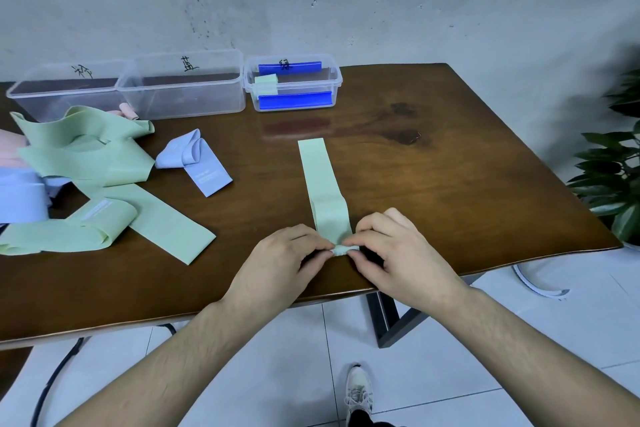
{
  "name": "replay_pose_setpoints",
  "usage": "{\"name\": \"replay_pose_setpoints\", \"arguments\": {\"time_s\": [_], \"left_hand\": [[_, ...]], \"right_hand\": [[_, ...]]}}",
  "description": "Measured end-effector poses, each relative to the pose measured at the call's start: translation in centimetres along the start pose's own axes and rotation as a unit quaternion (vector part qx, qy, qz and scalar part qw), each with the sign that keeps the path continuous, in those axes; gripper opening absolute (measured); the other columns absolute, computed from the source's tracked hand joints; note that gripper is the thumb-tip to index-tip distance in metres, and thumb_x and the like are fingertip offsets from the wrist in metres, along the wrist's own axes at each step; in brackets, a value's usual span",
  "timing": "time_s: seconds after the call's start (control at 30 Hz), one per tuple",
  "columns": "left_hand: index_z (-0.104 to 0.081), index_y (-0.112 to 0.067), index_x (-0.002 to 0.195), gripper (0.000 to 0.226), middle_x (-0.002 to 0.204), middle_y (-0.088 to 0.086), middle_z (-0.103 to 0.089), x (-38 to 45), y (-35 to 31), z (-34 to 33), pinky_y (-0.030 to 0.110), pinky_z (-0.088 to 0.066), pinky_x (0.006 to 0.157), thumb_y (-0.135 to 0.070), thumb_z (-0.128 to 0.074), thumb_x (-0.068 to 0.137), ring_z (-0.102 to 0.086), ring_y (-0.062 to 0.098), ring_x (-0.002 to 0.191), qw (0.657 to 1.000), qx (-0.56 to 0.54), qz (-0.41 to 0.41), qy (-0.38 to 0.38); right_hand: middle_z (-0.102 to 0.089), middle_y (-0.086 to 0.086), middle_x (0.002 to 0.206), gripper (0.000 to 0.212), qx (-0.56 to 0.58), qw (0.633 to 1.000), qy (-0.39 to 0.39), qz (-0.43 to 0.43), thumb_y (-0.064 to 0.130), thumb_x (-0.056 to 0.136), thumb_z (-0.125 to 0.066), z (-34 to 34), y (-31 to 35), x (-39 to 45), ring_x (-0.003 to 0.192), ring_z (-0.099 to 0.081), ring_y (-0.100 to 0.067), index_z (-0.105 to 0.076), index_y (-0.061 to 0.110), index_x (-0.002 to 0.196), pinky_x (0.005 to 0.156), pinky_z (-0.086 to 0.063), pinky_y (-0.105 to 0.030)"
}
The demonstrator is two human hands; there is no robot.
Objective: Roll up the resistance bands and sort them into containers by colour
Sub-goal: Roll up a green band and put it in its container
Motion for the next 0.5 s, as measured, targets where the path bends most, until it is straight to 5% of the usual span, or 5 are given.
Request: {"name": "replay_pose_setpoints", "arguments": {"time_s": [0.13,0.5], "left_hand": [[-0.077,-0.019,0.101,0.014,0.099,-0.011,-0.062,0.24,0.00,0.06,0.004,-0.042,0.077,-0.023,-0.068,0.092,-0.057,0.003,0.081,0.999,-0.001,0.041,-0.004],[-0.076,-0.016,0.097,0.015,0.097,-0.005,-0.066,0.17,-0.29,-0.28,0.002,-0.037,0.075,-0.015,-0.079,0.082,-0.038,-0.005,0.079,0.999,0.042,0.004,-0.025]], "right_hand": [[-0.061,0.009,0.102,0.024,-0.009,1.000,-0.012,0.005,0.024,0.096,-0.066,-0.41,-0.02,-0.02,0.091,-0.046,-0.010,-0.073,0.019,0.118,0.082,-0.049,-0.028],[-0.060,0.008,0.103,0.028,-0.012,1.000,0.000,0.008,0.022,0.096,-0.065,-0.58,-0.26,0.37,0.089,-0.043,-0.009,-0.071,0.017,0.123,0.080,-0.050,-0.031]]}}
Point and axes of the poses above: each hand's wrist, its own x-axis towards the middle knuckle, its own z-axis out of the back of the hand, y = z × x, the point moved 3 cm from there along x, towards the middle knuckle
